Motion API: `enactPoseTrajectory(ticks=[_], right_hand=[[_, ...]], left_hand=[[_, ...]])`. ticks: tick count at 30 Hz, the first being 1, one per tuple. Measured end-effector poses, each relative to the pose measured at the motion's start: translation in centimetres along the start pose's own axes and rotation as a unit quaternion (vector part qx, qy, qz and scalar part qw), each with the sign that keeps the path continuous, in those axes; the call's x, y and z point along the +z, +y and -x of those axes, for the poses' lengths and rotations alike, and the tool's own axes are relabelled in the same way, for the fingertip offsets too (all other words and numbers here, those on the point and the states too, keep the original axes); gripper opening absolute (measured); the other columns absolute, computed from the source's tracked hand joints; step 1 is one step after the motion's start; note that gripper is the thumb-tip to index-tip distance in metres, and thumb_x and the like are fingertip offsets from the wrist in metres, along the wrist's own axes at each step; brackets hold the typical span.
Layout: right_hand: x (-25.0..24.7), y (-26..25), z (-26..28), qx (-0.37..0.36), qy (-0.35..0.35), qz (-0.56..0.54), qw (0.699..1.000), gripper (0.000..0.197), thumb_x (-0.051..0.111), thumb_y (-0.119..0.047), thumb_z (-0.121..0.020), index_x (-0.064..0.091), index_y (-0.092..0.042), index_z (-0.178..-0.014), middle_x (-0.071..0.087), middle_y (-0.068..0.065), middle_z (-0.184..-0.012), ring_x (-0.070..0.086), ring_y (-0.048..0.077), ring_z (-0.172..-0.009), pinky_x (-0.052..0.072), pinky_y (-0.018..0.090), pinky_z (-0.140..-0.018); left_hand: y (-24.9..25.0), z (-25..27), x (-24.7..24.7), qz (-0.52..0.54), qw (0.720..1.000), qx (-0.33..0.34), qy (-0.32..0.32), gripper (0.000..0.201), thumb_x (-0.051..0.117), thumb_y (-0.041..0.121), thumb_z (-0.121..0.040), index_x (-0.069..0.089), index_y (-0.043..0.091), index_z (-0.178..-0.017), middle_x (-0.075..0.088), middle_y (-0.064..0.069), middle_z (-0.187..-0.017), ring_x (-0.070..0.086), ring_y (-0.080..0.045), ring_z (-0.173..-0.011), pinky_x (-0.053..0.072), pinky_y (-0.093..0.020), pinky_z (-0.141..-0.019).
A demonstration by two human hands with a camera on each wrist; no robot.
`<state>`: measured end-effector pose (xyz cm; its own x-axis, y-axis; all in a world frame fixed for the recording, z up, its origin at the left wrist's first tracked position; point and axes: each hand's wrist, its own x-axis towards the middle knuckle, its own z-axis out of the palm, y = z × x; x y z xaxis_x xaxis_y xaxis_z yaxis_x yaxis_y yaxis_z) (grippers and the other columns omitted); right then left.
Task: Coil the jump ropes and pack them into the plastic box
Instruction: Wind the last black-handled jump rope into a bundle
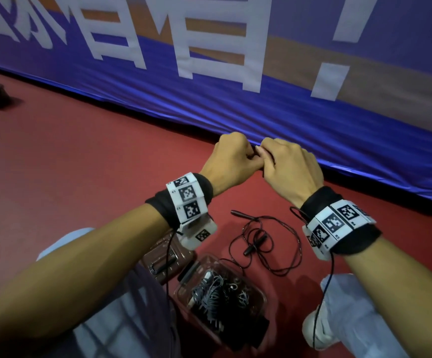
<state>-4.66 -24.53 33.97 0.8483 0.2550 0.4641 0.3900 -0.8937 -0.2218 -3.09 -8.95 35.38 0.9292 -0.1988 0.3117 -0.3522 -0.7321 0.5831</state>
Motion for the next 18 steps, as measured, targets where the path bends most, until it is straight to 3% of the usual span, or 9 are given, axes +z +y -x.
enactPoseTrajectory(ticks=[2,4,6,8,10,14,18], right_hand=[[0.0,0.2,0.0,-0.013,0.015,0.001,1.0,0.028,0.041,-0.037,-0.107,0.057,-0.018,-0.093,0.058,-0.003,-0.079,0.057,0.03,-0.065,0.043,0.036,-0.053],[-0.1,0.4,0.0,-0.028,0.021,0.004,0.999,0.027,0.043,-0.036,-0.106,0.058,-0.018,-0.093,0.057,-0.003,-0.078,0.056,0.028,-0.064,0.042,0.034,-0.053],[-0.2,0.6,0.0,-0.044,0.017,0.006,0.999,0.026,0.044,-0.037,-0.106,0.059,-0.02,-0.094,0.057,-0.004,-0.078,0.056,0.027,-0.064,0.044,0.035,-0.054],[-0.5,0.9,0.0,-0.061,0.007,-0.009,0.998,0.026,0.044,-0.039,-0.106,0.06,-0.022,-0.095,0.057,-0.005,-0.078,0.056,0.025,-0.065,0.048,0.038,-0.056],[-0.8,1.4,-0.1,-0.081,-0.008,-0.044,0.996,0.026,0.044,-0.04,-0.106,0.062,-0.024,-0.097,0.057,-0.006,-0.079,0.055,0.021,-0.066,0.05,0.041,-0.059],[-1.3,2.0,-0.3,-0.096,-0.039,-0.119,0.988,0.022,0.047,-0.039,-0.105,0.064,-0.027,-0.099,0.06,-0.009,-0.084,0.057,0.016,-0.072,0.051,0.042,-0.066],[-1.2,2.1,-0.6,-0.075,-0.08,-0.173,0.979,0.021,0.048,-0.041,-0.104,0.064,-0.03,-0.098,0.061,-0.01,-0.09,0.061,0.014,-0.079,0.053,0.043,-0.072]], left_hand=[[0.2,-0.3,0.0,0.112,0.988,-0.104,-0.022,0.043,0.065,0.032,-0.078,0.058,-0.006,-0.057,0.054,-0.026,-0.057,0.036,-0.015,-0.05,0.033,-0.029,-0.048],[0.9,-0.6,-0.3,0.22,0.947,-0.227,-0.063,0.034,0.066,0.027,-0.082,0.062,-0.002,-0.064,0.054,-0.019,-0.059,0.04,-0.015,-0.053,0.033,-0.026,-0.049],[1.0,-1.1,-0.7,0.331,0.864,-0.35,-0.15,0.017,0.059,0.018,-0.087,0.056,0.013,-0.07,0.05,-0.002,-0.064,0.035,-0.01,-0.051,0.025,-0.021,-0.047],[0.7,-1.6,-1.5,0.427,0.766,-0.418,-0.236,0.016,0.05,0.015,-0.089,0.048,0.017,-0.073,0.041,0.003,-0.065,0.029,-0.008,-0.053,0.018,-0.02,-0.048],[0.2,-1.8,-2.1,0.472,0.721,-0.427,-0.273,0.011,0.047,0.015,-0.087,0.046,0.014,-0.077,0.039,0.003,-0.066,0.027,-0.009,-0.055,0.017,-0.02,-0.051],[0.6,-1.6,-2.6,0.508,0.711,-0.396,-0.282,0.015,0.047,0.022,-0.086,0.046,0.013,-0.074,0.038,0.0,-0.067,0.027,-0.012,-0.054,0.021,-0.023,-0.049],[1.1,-1.2,-1.6,0.492,0.764,-0.358,-0.215,0.02,0.046,0.015,-0.094,0.044,0.015,-0.074,0.037,0.001,-0.064,0.023,-0.01,-0.049,0.02,-0.021,-0.045]])
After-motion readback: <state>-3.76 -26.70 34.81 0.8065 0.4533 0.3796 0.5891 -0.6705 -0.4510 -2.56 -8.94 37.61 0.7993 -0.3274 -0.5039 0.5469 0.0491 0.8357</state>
